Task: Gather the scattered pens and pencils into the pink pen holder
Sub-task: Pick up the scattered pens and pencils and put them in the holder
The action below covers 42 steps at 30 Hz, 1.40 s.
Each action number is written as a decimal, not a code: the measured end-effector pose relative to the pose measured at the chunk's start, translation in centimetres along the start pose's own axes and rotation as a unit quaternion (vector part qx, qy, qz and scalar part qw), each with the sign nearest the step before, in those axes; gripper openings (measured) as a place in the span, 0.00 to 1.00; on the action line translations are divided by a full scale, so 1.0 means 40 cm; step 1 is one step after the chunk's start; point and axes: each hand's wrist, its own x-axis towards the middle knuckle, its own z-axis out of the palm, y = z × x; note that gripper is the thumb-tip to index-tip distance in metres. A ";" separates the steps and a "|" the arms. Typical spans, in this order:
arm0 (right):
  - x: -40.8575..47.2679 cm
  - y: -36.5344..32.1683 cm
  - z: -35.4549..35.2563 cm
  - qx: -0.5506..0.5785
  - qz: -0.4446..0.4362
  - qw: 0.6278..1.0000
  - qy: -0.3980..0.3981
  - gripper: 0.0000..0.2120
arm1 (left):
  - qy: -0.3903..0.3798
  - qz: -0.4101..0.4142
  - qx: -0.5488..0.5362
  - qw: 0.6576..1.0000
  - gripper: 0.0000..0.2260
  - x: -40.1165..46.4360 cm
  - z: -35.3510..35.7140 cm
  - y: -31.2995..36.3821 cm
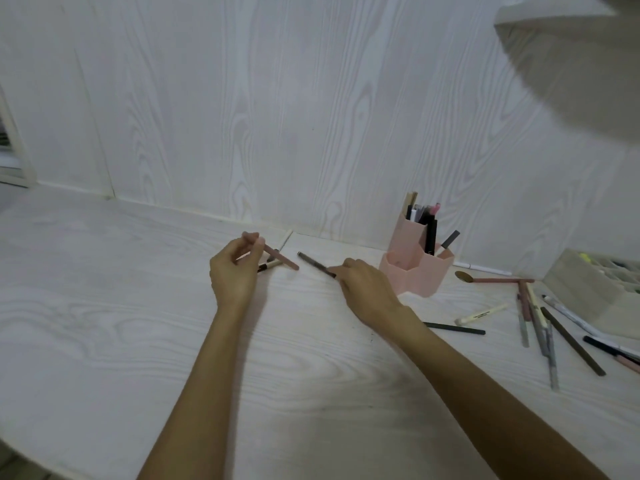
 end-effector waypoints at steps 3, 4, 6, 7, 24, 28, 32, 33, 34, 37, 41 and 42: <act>-0.103 -0.014 -0.003 0.036 -0.020 0.999 0.027 0.23 | 0.012 -0.011 -0.069 0.997 0.12 -0.013 0.019 0.017; -0.139 -0.011 -0.005 0.043 -0.014 0.998 0.033 0.24 | 0.015 -0.003 -0.092 0.996 0.15 -0.020 0.030 0.026; -0.196 0.005 -0.010 0.050 -0.001 0.998 0.042 0.26 | 0.025 0.033 -0.118 0.992 0.20 -0.035 0.050 0.044; -0.216 0.018 -0.018 0.050 0.000 0.998 0.042 0.25 | 0.028 0.049 -0.125 0.991 0.20 -0.045 0.062 0.053; -0.290 0.130 -0.041 0.261 0.150 0.953 0.032 0.10 | -0.189 0.199 0.202 0.940 0.10 -0.091 0.434 0.078; -0.292 0.123 -0.044 0.252 0.140 0.957 0.042 0.09 | -0.231 0.175 0.299 0.909 0.22 -0.083 0.455 0.031; -0.294 0.124 -0.051 0.257 0.136 0.956 0.039 0.10 | -0.276 0.127 0.278 0.911 0.18 -0.076 0.451 -0.005; -0.294 0.123 -0.052 0.259 0.134 0.956 0.039 0.10 | -0.289 0.118 0.264 0.912 0.18 -0.077 0.445 -0.011; -0.294 0.123 -0.053 0.260 0.134 0.955 0.040 0.10 | -0.300 0.114 0.253 0.913 0.18 -0.078 0.439 -0.014; -0.296 0.127 -0.053 0.256 0.146 0.955 0.043 0.12 | -0.289 0.110 0.241 0.920 0.17 -0.065 0.401 -0.006; -0.296 0.133 -0.048 0.244 0.164 0.954 0.051 0.12 | -0.160 0.097 0.289 0.939 0.16 -0.040 0.259 -0.007; -0.294 0.132 -0.047 0.242 0.163 0.955 0.052 0.11 | -0.118 0.091 0.323 0.935 0.16 -0.043 0.213 -0.015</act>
